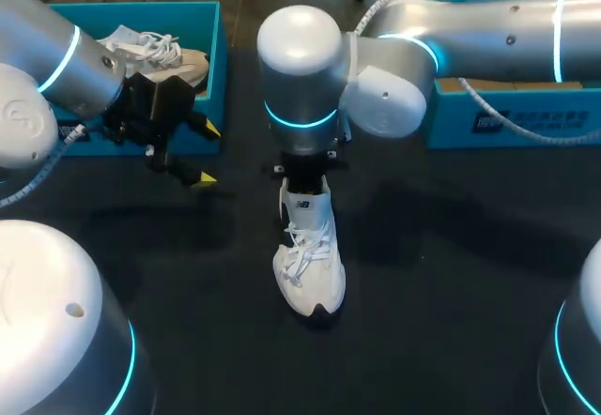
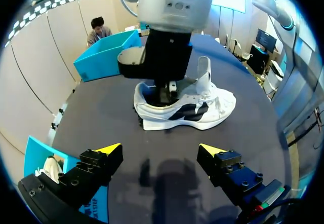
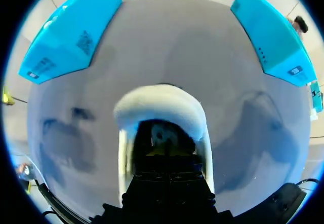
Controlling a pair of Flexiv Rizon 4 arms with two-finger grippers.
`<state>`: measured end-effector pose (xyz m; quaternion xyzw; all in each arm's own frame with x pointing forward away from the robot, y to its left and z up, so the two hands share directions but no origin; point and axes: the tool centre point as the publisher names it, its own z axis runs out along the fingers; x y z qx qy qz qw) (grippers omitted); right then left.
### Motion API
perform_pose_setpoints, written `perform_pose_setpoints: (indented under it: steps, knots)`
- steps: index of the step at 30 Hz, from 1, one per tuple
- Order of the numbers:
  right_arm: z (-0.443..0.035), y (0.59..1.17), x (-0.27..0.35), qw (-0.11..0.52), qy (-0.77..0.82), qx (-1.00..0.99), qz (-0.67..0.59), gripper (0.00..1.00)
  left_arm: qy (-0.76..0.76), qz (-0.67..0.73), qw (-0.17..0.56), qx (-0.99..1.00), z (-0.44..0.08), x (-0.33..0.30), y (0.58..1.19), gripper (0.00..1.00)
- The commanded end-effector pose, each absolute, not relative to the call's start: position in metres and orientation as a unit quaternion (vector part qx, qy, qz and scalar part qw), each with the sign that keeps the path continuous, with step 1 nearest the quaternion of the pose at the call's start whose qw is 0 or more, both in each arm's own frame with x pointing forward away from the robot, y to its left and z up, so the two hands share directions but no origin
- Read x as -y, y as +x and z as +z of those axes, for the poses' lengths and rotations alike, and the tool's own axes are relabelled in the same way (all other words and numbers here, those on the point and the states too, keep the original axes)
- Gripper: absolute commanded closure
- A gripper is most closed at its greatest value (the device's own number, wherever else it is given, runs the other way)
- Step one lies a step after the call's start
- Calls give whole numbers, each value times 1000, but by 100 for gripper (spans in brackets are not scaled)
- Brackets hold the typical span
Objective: Take the shoe out of the shoebox, open the shoe tongue, remove and reinsert the insole, then place the shoe into the shoebox
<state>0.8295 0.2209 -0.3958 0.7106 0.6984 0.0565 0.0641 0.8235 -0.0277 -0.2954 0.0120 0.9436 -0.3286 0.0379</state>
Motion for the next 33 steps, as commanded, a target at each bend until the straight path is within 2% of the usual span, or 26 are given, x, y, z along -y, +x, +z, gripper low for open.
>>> perform_pose_setpoints:
  steps: [1,9,22,33]
  knots:
    - [-383,827,-227,79,712,-696,55,100,13,-327,37,-944,-295,27,824,0]
    - [-355,834,-229,118,701,-701,52,100,13,-327,37,-944,-295,27,824,0]
    - [-394,857,-222,107,698,-704,76,100,13,-327,37,-944,-295,27,824,0]
    - [-413,835,-222,83,714,-695,21,100,13,-327,37,-944,-295,27,824,0]
